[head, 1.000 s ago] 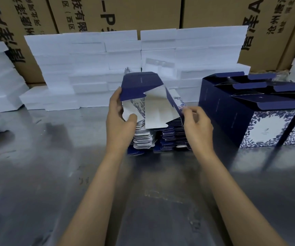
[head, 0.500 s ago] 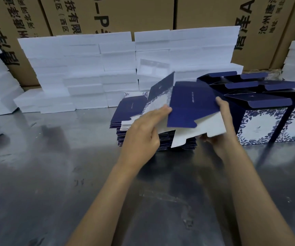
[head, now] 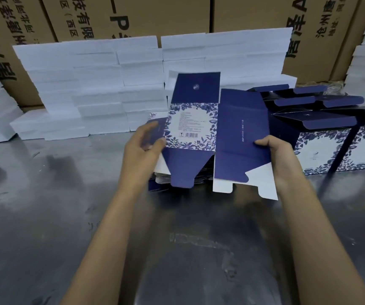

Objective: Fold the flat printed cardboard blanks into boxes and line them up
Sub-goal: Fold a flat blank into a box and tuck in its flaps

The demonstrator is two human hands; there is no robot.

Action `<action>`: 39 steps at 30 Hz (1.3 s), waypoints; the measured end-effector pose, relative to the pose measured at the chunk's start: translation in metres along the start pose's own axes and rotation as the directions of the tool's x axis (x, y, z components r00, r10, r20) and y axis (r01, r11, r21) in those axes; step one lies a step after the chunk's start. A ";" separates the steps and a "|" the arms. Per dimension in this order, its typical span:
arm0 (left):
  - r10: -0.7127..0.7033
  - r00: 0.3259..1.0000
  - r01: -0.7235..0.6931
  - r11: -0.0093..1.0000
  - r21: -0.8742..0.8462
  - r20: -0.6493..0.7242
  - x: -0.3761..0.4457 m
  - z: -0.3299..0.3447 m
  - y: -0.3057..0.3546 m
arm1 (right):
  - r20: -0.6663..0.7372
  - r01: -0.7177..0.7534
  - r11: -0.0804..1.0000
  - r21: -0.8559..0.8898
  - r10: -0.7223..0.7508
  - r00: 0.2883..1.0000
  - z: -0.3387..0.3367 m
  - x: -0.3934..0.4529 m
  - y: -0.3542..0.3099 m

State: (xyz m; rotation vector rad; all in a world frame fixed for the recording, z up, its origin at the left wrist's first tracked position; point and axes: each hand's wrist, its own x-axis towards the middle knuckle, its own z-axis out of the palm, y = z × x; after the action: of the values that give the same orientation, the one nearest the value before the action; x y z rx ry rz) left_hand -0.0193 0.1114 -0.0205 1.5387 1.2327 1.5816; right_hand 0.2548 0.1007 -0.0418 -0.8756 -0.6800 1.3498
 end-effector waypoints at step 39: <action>-0.331 0.932 0.347 0.932 -0.102 0.146 0.006 -0.016 -0.015 | 0.061 0.137 0.912 -0.386 -0.122 0.991 0.028 -0.004 0.008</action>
State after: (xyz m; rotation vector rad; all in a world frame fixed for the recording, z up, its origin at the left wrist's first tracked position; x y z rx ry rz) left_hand -0.0387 0.1190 -0.0303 1.2461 1.2262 1.2910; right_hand 0.2264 0.1008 -0.0334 -1.1027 -1.0406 1.1292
